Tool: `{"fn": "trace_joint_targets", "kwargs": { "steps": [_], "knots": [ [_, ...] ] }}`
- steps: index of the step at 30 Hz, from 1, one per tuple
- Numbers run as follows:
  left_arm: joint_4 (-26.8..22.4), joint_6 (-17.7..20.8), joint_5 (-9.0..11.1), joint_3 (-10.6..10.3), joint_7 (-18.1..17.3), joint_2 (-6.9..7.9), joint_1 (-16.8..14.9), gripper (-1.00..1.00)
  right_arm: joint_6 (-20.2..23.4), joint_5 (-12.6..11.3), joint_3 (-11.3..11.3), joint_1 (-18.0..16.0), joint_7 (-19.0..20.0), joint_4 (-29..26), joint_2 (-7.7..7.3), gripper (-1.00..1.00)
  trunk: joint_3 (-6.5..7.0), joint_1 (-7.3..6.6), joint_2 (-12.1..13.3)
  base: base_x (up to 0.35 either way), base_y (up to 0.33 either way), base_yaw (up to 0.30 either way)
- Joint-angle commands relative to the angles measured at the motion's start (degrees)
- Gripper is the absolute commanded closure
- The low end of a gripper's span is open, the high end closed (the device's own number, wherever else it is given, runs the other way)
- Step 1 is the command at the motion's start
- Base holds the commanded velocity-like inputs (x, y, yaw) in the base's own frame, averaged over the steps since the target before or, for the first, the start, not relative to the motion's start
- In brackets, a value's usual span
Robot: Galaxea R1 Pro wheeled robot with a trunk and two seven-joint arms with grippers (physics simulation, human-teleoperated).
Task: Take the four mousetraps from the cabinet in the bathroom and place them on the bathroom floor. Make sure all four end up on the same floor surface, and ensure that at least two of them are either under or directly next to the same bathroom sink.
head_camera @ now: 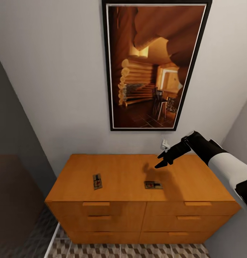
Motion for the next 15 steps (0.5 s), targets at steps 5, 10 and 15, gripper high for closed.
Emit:
{"fn": "trace_joint_targets", "kwargs": {
  "steps": [5, 10, 15],
  "knots": [
    [0.3, -0.4, 0.2, -0.5, 0.2, -0.05, -0.1, -1.00, 0.6, 0.1, 0.1, 0.0, 0.1, -0.1, 0.00, -1.00, -0.13, 0.01, -0.1, -0.137, 0.000, 0.000],
    [0.3, -0.4, 0.2, -0.5, 0.2, -0.05, -0.1, -1.00, 0.6, 0.1, 0.1, 0.0, 0.1, -0.1, 0.03, -1.00, -0.13, 0.01, -0.1, -0.044, 0.000, 0.000],
    [0.3, -0.4, 0.2, -0.5, 0.2, -0.05, -0.1, -1.00, 0.6, 0.1, 0.1, 0.0, 0.1, -0.1, 0.03, -1.00, -0.13, 0.01, -0.1, -0.012, 0.000, 0.000]
  ]
}}
